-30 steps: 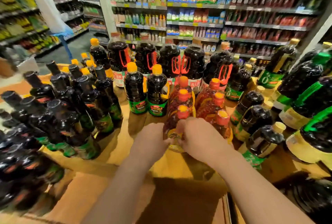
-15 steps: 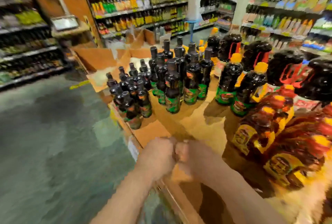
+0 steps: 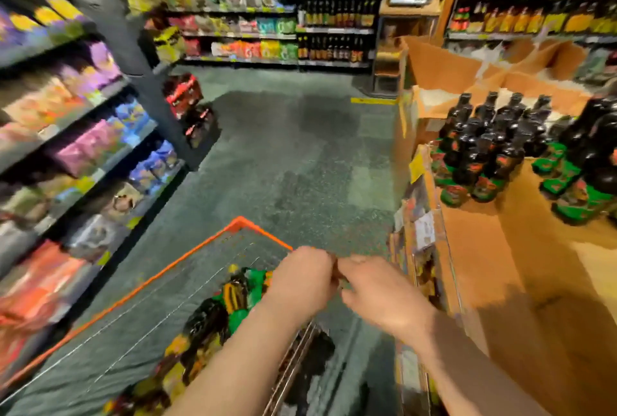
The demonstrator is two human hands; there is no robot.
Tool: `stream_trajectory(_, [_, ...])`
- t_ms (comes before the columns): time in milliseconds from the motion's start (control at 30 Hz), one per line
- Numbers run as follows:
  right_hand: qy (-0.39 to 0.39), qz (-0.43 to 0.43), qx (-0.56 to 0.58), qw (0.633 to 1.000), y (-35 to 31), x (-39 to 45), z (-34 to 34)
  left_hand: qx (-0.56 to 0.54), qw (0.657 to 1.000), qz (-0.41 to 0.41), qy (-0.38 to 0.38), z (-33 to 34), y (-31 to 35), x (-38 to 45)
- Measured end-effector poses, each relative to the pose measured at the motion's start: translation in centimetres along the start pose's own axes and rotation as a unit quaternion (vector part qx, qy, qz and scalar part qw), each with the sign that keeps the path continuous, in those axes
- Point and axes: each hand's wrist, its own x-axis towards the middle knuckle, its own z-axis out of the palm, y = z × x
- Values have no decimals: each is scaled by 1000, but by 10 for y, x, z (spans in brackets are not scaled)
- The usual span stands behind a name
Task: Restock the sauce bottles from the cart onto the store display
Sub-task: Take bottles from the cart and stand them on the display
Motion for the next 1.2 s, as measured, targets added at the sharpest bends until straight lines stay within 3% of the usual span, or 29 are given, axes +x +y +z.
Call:
stream_trajectory(133, [-48, -79, 17, 996, -67, 12, 50, -25, 993, -114, 2, 24, -75, -80])
stream_trajectory(300, [-28, -138, 11, 990, -133, 21, 99, -50, 967, -250, 16, 46, -142, -169])
stream_trajectory(433, [-69, -191, -6, 979, -168, 23, 132, -49, 952, -300, 31, 69, -169, -216])
stream_trajectory(667, [-174, -201, -25, 964, -192, 47, 186, -128, 912, -387, 42, 116, -188, -250])
stream_trajectory(1000, [-354, -265, -140, 886, -213, 112, 291, -169, 888, -428, -21, 202, -213, -240])
stream_trajectory(1200, [-326, -300, -152, 883, -201, 140, 343, -195, 884, -420, -65, 253, -229, -207])
